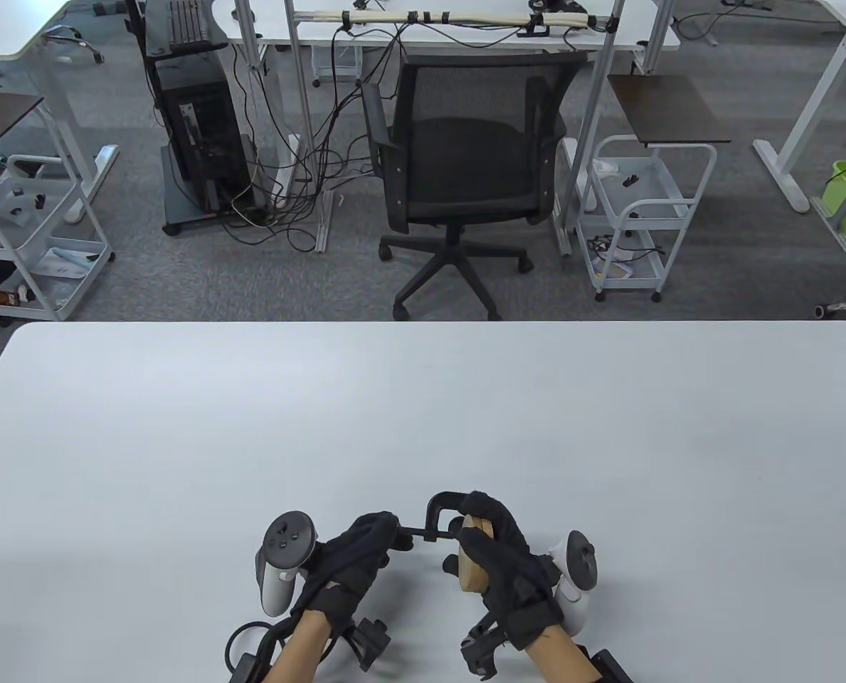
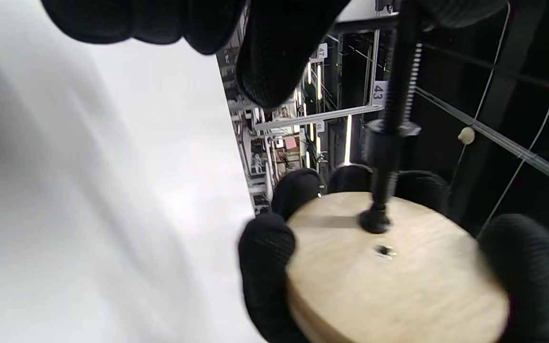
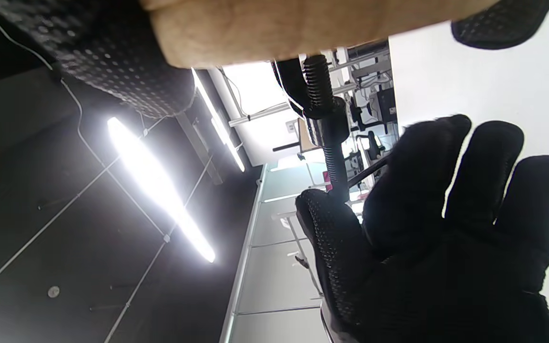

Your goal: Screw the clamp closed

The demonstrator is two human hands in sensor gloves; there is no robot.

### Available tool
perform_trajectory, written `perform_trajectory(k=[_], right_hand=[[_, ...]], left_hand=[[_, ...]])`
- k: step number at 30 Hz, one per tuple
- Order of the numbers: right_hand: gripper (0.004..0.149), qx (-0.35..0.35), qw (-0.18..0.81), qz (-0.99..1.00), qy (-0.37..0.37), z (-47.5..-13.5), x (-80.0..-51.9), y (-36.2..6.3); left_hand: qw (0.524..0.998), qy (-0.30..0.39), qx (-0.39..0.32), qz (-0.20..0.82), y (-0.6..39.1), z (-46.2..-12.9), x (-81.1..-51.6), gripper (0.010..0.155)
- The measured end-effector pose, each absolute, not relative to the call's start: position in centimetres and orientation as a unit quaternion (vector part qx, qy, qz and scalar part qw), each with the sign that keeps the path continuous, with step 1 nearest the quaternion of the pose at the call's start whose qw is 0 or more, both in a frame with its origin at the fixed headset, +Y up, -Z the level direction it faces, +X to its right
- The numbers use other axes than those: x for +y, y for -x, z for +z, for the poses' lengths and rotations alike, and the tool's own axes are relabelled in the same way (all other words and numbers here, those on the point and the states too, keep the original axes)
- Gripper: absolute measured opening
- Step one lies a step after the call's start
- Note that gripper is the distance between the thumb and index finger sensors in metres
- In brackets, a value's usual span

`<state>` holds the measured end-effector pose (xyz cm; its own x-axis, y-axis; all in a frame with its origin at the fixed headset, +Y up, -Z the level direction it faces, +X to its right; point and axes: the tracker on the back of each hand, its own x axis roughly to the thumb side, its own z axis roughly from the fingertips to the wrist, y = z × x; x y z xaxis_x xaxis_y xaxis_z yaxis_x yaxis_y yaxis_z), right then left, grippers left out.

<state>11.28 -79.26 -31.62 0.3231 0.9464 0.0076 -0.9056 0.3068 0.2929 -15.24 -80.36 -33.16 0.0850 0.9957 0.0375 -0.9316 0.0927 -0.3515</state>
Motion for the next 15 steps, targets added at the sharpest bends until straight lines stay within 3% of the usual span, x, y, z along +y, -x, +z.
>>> perform_trajectory(k=[4,15], right_hand=[[0.070,0.094,0.801,0.579,-0.122,-31.5,-79.4,-11.1],[0.071,0.108,0.813,0.564,-0.094,-31.5,-79.9,-11.2]], left_hand=[[0.690,0.117,-0.166,0.695,15.0,-33.2,-79.9,0.064],[0.764,-0.028,-0.236,0.599,15.2,-32.8,-77.3,0.046]])
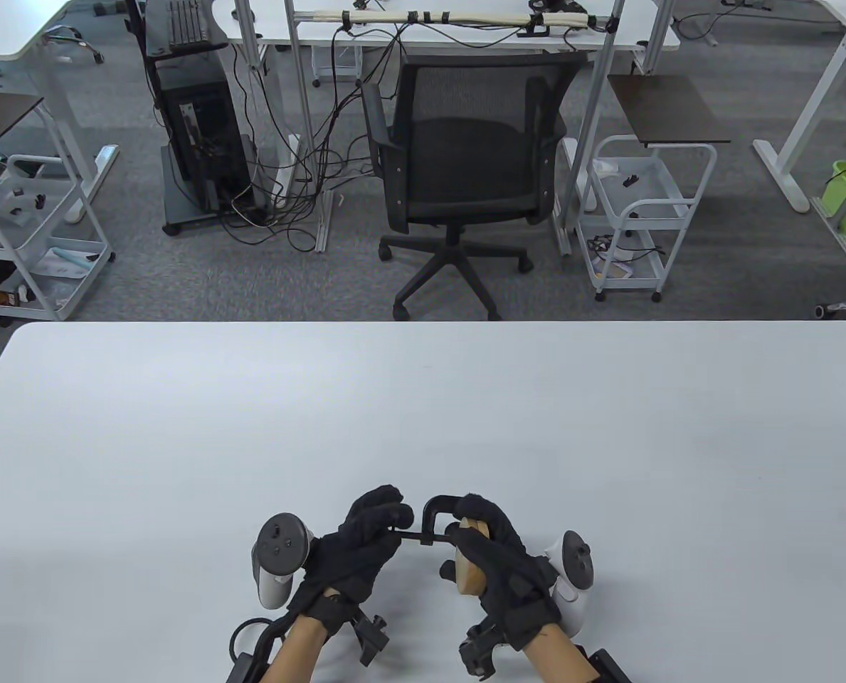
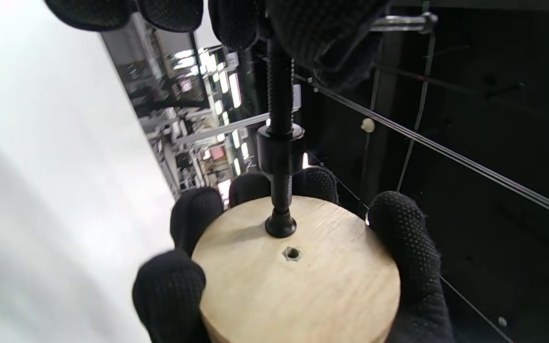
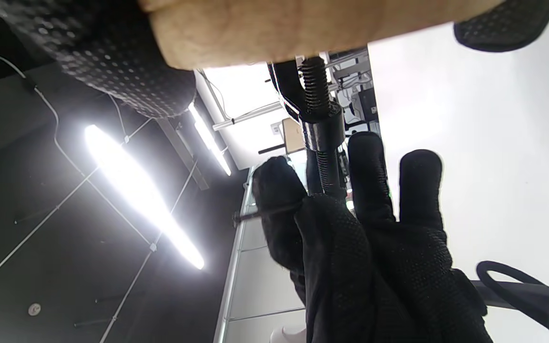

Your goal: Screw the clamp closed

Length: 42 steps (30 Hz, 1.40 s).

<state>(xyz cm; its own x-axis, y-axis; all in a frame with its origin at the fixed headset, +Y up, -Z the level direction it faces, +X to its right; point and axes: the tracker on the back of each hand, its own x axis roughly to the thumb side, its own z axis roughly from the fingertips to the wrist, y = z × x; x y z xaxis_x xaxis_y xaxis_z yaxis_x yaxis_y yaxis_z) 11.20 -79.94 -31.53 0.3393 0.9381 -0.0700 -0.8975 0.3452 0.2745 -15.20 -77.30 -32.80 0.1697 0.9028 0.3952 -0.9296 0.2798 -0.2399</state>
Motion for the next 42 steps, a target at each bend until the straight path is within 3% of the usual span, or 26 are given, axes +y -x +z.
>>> perform_trajectory(k=[3,8,14,19,23,25,27,31,35,42], right_hand=[[0.072,0.113,0.820,0.554,-0.090,-31.6,-80.0,-11.3],[0.072,0.111,0.822,0.553,-0.081,-31.8,-80.3,-11.4],[0.072,0.082,0.813,0.571,-0.077,-32.0,-80.2,-12.1],[0.072,0.063,0.811,0.575,-0.085,-32.0,-79.9,-12.3],[0.072,0.053,0.802,0.585,-0.105,-31.9,-79.6,-12.1],[0.071,0.056,0.794,0.593,-0.121,-31.8,-79.4,-11.8],[0.072,0.060,0.781,0.604,-0.144,-31.7,-79.2,-11.3],[0.072,0.034,0.751,0.639,-0.163,-31.5,-78.8,-10.7],[0.072,0.048,0.750,0.639,-0.165,-31.3,-78.9,-10.5],[0.072,0.058,0.749,0.643,-0.151,-31.4,-79.2,-10.4]], left_hand=[[0.782,-0.053,-0.236,0.575,15.0,-32.6,-77.0,0.045],[0.781,-0.038,-0.224,0.581,14.9,-32.6,-77.2,0.046],[0.784,-0.004,-0.186,0.592,15.4,-32.8,-78.1,0.072],[0.798,0.003,-0.071,0.598,16.0,-32.7,-79.5,0.057],[0.764,0.141,-0.096,0.622,15.5,-33.0,-80.8,0.079],[0.729,0.162,-0.099,0.658,15.2,-33.1,-81.5,0.088],[0.691,0.167,-0.088,0.698,15.0,-33.1,-81.8,0.085],[0.662,0.191,-0.094,0.719,15.1,-33.1,-82.1,0.082],[0.618,0.188,-0.125,0.753,14.9,-33.4,-81.6,0.067],[0.707,0.073,-0.176,0.681,15.4,-33.4,-79.4,0.051]])
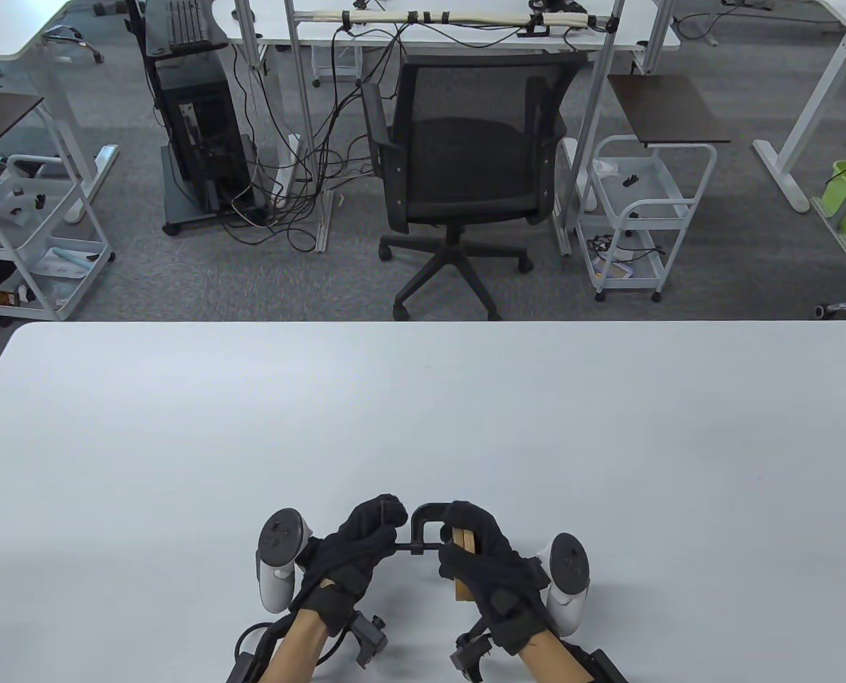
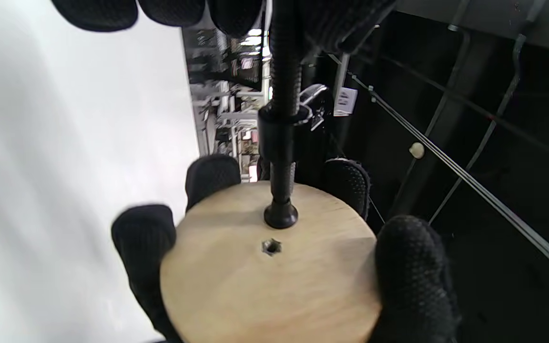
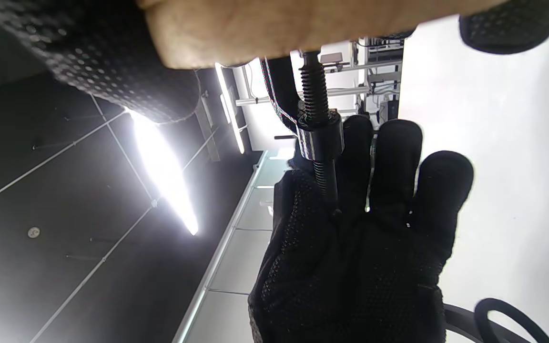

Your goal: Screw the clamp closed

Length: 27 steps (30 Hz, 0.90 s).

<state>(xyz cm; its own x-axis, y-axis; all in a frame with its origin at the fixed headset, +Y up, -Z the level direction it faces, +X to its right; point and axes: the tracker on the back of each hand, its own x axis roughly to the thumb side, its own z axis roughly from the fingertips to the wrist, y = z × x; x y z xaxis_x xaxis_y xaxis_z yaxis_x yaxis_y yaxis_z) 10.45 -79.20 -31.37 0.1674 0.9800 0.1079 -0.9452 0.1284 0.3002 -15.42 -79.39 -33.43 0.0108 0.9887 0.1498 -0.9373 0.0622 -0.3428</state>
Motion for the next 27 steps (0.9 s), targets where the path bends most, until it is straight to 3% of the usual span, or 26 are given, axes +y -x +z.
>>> perform_trajectory(k=[3,10,13,17,21,27], right_hand=[[0.072,0.060,0.755,0.636,-0.148,-31.4,-79.3,-10.6],[0.072,0.074,0.765,0.628,-0.127,-31.5,-79.8,-10.6],[0.072,0.065,0.773,0.622,-0.108,-31.7,-80.1,-10.8],[0.072,0.056,0.751,0.651,-0.093,-32.4,-80.4,-11.8],[0.072,0.037,0.714,0.695,-0.077,-32.9,-80.6,-12.2],[0.072,0.022,0.622,0.781,-0.059,-34.6,-80.3,-11.1]], left_hand=[[0.727,0.040,-0.179,0.662,15.4,-33.3,-78.9,0.050],[0.747,0.051,-0.177,0.639,15.1,-33.3,-79.0,0.051],[0.779,0.028,-0.166,0.604,15.5,-33.2,-78.7,0.071],[0.833,-0.041,-0.145,0.532,17.4,-33.3,-76.9,0.076],[0.854,-0.069,-0.144,0.496,19.8,-33.3,-75.8,0.073],[0.927,-0.089,-0.125,0.341,23.7,-33.0,-77.0,0.074]])
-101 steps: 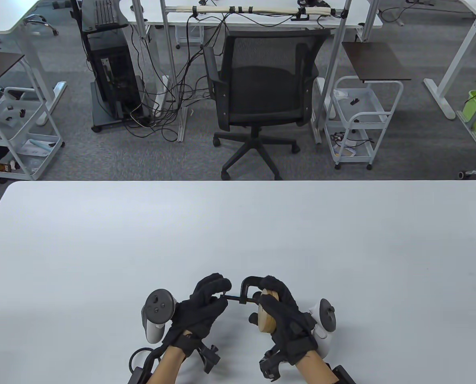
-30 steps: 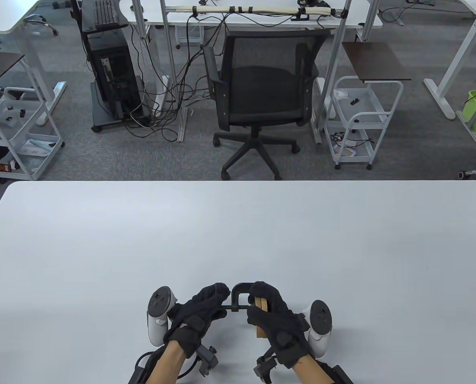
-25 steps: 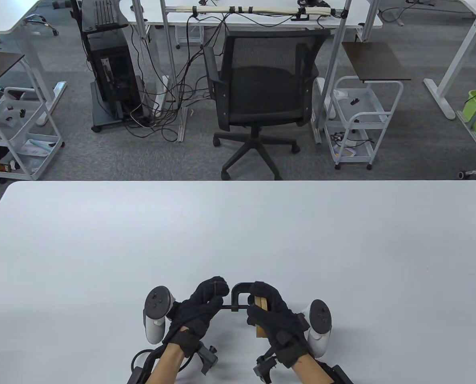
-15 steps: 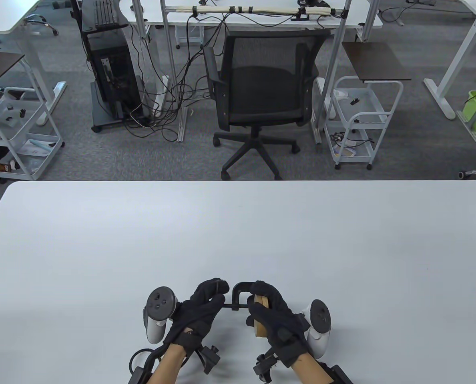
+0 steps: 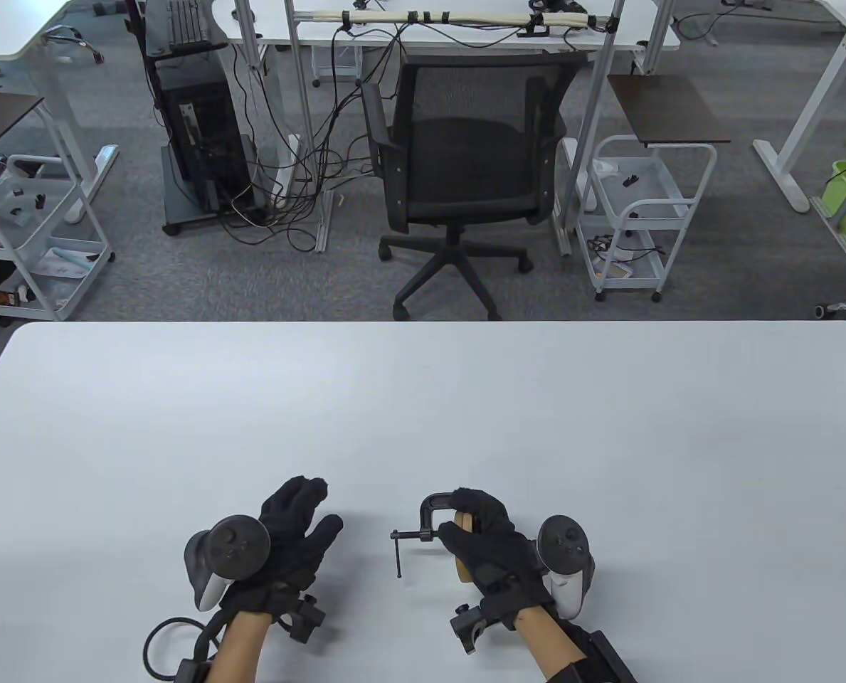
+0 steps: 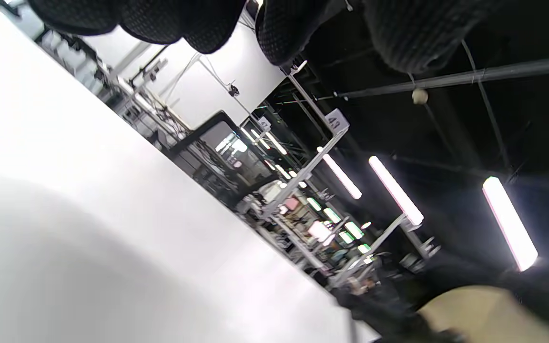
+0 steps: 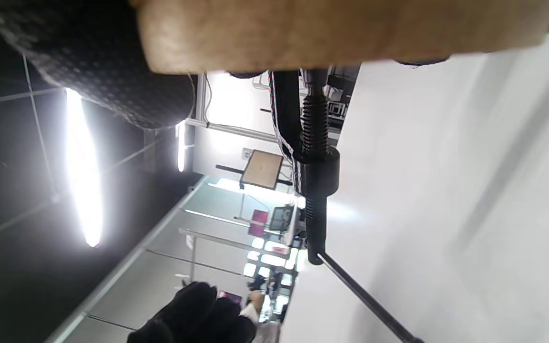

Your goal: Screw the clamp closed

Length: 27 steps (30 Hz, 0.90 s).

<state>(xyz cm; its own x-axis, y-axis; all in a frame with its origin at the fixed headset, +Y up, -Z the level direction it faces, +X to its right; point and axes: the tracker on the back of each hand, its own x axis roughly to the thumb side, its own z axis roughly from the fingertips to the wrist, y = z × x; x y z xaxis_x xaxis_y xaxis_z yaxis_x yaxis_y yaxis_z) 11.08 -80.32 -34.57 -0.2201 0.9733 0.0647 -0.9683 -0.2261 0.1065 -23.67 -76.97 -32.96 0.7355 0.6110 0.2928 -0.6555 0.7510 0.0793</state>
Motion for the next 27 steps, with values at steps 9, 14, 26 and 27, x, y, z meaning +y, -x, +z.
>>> perform_trajectory(k=[9,14,26,27], right_hand=[[0.072,0.058,0.546,0.836,-0.029,-36.4,-80.6,-8.8],[0.072,0.078,0.503,0.860,-0.021,-37.0,-80.4,-7.7],[0.070,0.083,0.542,0.836,-0.014,-38.0,-80.4,-8.1],[0.071,0.080,0.551,0.831,-0.017,-37.9,-80.3,-8.5]], left_hand=[[0.933,-0.047,-0.138,0.329,24.4,-33.4,-77.4,0.077],[0.934,-0.051,-0.144,0.323,24.1,-33.0,-77.1,0.076],[0.941,-0.028,-0.159,0.299,23.6,-33.1,-77.2,0.076],[0.945,-0.023,-0.163,0.282,23.5,-33.2,-77.2,0.076]])
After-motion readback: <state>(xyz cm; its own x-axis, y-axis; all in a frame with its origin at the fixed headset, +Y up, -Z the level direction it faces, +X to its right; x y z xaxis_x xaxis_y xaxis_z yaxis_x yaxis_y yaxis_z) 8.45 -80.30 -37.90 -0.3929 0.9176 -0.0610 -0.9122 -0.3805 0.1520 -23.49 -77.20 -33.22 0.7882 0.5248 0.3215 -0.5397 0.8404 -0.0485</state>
